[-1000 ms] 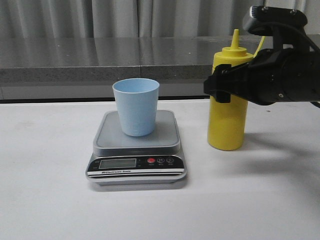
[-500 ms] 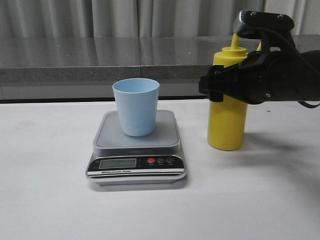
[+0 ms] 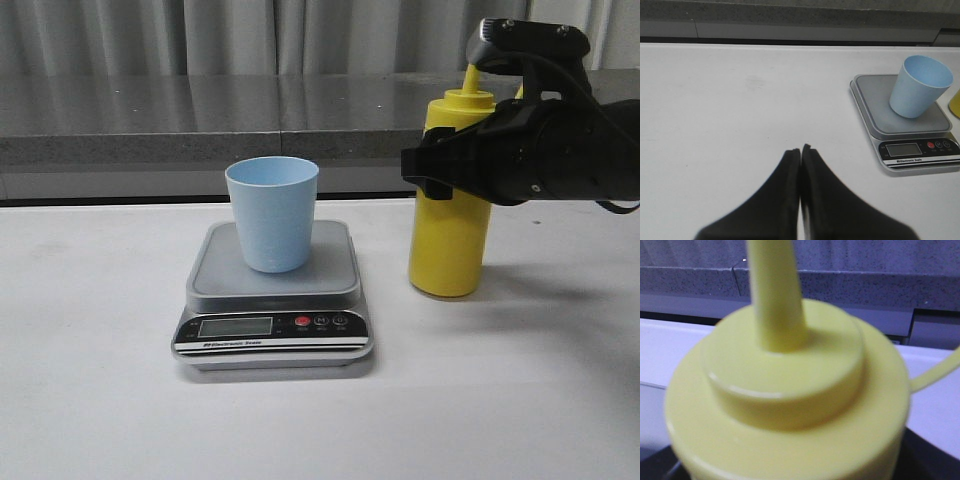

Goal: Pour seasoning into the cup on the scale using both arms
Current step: 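Close the right gripper around the yellow bottle's body, then lift the yellow bottle with the right gripper and tilt it toward the cup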

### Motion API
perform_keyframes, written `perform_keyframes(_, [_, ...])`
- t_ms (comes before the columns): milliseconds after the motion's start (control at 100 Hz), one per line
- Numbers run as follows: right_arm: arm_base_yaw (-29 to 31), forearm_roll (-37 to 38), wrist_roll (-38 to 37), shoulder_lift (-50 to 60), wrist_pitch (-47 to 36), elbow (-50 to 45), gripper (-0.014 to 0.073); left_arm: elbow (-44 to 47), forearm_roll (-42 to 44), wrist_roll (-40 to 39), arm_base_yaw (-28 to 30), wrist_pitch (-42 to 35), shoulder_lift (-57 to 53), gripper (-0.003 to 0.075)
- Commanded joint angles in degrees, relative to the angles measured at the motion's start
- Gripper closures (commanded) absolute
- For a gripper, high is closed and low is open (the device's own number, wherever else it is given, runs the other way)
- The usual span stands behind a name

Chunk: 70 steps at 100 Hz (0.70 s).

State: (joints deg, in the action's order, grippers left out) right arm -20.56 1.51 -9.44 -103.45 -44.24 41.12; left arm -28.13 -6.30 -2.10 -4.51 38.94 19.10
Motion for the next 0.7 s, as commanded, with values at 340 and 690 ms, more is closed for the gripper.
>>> perform_keyframes(340, [0.1,5.8,10.2,6.5,8.0,6.3,0.0310,-1.5,-0.2,-0.3,0.2,-4.4,0.5,0.0740])
perform_keyframes(690, [-1.5,17.3,10.4,7.0,24.9,15.0,0.0307,-1.5,-0.2,-0.3,0.2,-4.4,0.5,0.0740])
